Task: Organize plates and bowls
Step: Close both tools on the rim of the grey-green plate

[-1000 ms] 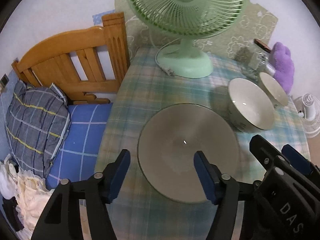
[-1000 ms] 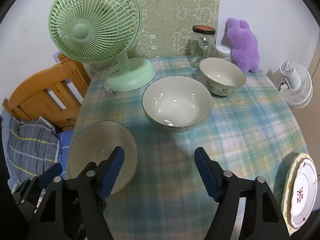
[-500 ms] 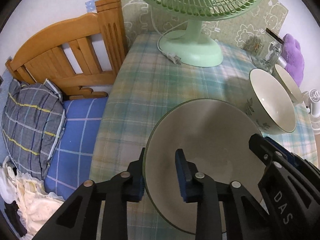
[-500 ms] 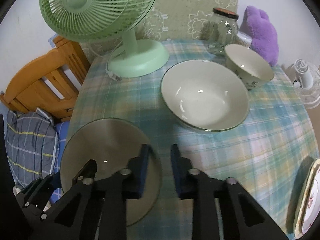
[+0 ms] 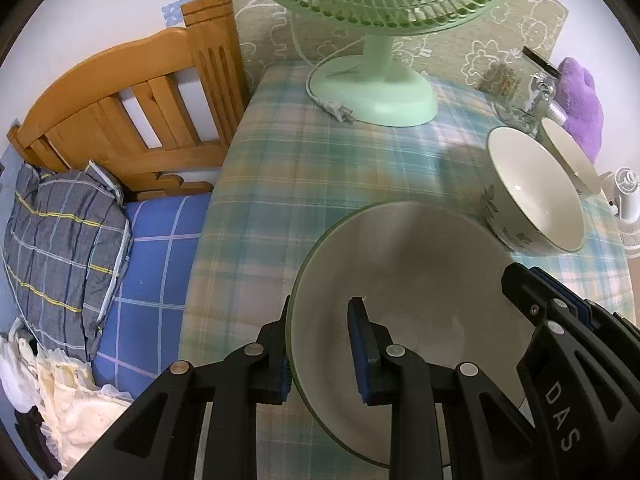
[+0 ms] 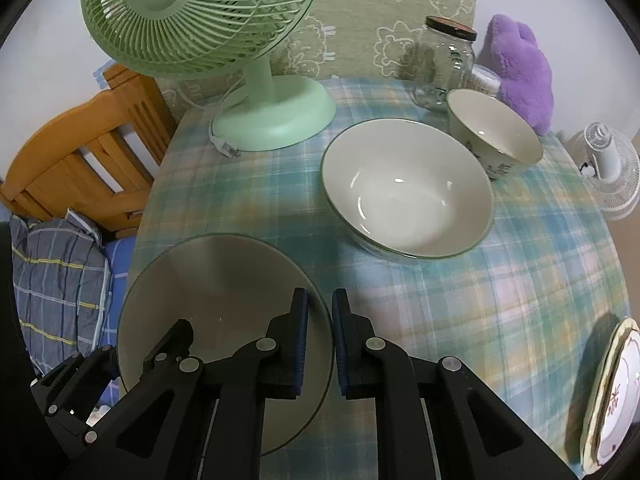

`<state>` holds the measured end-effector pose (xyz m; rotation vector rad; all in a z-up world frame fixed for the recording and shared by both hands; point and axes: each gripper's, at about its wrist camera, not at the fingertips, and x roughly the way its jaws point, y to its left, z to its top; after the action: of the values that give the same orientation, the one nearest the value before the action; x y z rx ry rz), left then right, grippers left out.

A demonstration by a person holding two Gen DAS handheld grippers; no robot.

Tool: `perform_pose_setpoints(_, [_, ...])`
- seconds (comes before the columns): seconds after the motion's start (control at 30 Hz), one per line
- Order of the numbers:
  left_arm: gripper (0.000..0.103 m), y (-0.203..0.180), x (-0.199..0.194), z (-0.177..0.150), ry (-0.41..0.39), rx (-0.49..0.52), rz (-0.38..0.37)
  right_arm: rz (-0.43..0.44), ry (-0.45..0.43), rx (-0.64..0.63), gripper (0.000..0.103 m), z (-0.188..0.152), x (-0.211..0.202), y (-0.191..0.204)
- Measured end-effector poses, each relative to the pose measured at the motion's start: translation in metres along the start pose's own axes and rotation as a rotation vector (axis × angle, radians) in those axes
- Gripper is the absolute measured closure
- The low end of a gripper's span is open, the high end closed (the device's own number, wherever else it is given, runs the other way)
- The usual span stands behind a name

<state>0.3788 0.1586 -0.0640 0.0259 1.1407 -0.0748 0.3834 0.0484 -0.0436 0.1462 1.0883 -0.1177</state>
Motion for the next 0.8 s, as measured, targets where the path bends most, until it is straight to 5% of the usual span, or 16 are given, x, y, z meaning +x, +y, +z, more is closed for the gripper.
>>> perform_pose_setpoints(0.1, [0.088,-0.004,-0.01,-0.002,-0.018,-0.005,-0.035,0.017,-0.01,-0.008,0.101,-0.002,-0.008,-0.004])
perform_pose_setpoints(0.53, [0.085,-0.002,-0.007,-0.011,-0.003,-0.007,0.042,0.076,0.026,-0.026,0.1,-0.012,-0.008,-0.005])
perform_pose_setpoints(0.8, [0.066,-0.005,-0.011,-0.011,-0.007,0.01,0.012,0.062,0.04,-0.024,0.1,-0.011,-0.011,-0.007])
